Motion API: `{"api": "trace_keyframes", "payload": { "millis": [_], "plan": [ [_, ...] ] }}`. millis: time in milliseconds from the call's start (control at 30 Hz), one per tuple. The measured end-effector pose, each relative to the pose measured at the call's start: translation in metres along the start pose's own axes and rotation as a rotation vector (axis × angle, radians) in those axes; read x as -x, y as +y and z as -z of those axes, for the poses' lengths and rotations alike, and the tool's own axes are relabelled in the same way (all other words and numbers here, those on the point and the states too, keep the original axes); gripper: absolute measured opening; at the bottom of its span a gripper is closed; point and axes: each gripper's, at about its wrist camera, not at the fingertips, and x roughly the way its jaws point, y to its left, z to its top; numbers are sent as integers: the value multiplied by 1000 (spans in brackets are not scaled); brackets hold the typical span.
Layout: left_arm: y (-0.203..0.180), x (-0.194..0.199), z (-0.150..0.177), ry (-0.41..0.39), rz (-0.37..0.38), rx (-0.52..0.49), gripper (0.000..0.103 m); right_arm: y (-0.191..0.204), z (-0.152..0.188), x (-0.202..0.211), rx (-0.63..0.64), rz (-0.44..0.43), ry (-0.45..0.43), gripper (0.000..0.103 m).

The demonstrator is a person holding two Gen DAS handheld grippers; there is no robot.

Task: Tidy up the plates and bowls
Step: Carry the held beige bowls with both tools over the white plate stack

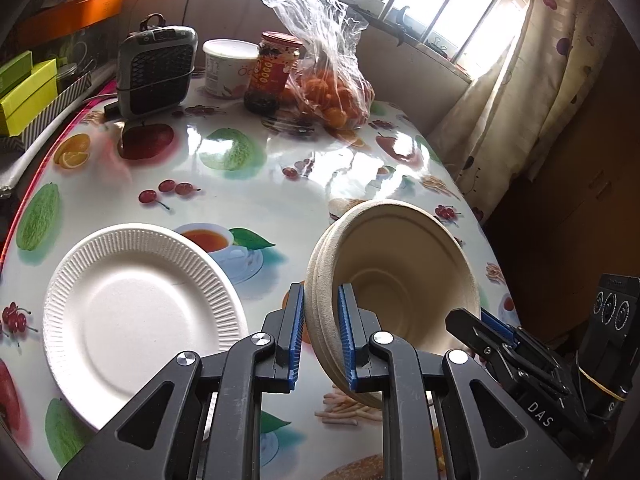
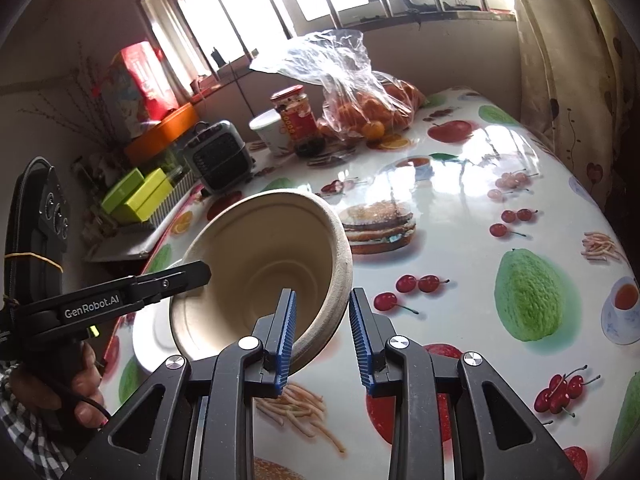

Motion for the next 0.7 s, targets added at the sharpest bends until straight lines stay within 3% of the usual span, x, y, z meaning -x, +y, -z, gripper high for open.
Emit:
{"api": "trace_keyframes", "payload": {
  "millis": [700],
  "plan": [
    [61,24,1,-46,-90,110,18,56,-10,-44,98,-96,55,27]
  ]
}}
